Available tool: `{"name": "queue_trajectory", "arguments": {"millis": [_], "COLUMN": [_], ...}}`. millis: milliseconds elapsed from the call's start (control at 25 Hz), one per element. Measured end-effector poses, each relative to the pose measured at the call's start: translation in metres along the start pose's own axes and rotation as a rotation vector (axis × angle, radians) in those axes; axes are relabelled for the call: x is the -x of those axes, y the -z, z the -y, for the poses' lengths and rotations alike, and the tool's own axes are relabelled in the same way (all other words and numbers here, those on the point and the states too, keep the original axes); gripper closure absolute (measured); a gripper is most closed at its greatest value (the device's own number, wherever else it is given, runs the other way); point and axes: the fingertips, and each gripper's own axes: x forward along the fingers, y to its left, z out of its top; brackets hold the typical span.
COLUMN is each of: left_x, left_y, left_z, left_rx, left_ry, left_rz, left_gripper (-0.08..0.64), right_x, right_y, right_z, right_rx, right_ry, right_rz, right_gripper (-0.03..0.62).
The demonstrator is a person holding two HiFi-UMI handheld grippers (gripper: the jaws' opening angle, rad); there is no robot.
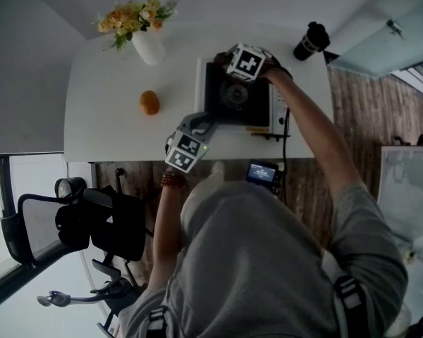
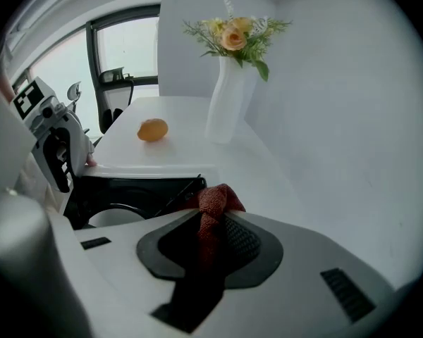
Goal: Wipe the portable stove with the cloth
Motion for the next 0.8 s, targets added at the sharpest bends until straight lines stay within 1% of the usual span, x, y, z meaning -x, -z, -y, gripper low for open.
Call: {"name": "queue_trajectory", "arguments": {"millis": [120, 240, 320, 400, 480, 560, 600, 680, 720, 800], "left_x": [0.001, 0.001, 0.001, 0.001, 0.004, 0.01, 0.013, 0.019, 0.02, 0.021], "left_y": [0.001, 0.001, 0.0, 0.0, 0.0, -0.002, -0.002, -0.003, -0.003, 0.0], "left_z": [0.0, -0.001, -0.001, -0.001, -0.002, -0.007, -0.01, -0.014, -0.015, -0.013], "left_rx": [-0.002, 0.008, 0.019, 0.01, -0.001, 0.015, 0.024, 0.033, 0.036, 0.041], "left_ry": [-0.005, -0.008, 0.0, -0.005, -0.036, -0.087, -0.115, -0.156, -0.165, -0.165], "left_rz": [-0.001, 0.006, 0.017, 0.033, 0.061, 0.098, 0.112, 0.126, 0.127, 0.116], "left_gripper": [0.445, 0.448, 0.445, 0.443, 0.445, 0.445, 0.445, 0.437, 0.434, 0.424], "right_x": [-0.005, -0.008, -0.007, -0.001, 0.009, 0.024, 0.032, 0.043, 0.043, 0.035], "right_y": [-0.01, -0.011, -0.01, -0.008, -0.012, -0.026, -0.035, -0.054, -0.062, -0.072], "right_z": [-0.005, -0.008, -0.007, -0.006, -0.006, -0.007, -0.009, -0.019, -0.025, -0.039], "right_rx": [0.032, 0.005, -0.022, -0.017, 0.01, 0.026, 0.025, 0.023, 0.032, 0.075], "right_ry": [-0.023, -0.034, -0.014, 0.026, 0.071, 0.113, 0.118, 0.098, 0.083, 0.065], "right_rz": [-0.024, -0.024, -0.01, 0.004, 0.032, 0.089, 0.12, 0.165, 0.171, 0.147], "right_gripper": [0.499, 0.499, 0.499, 0.499, 0.499, 0.499, 0.499, 0.498, 0.499, 0.499]}}
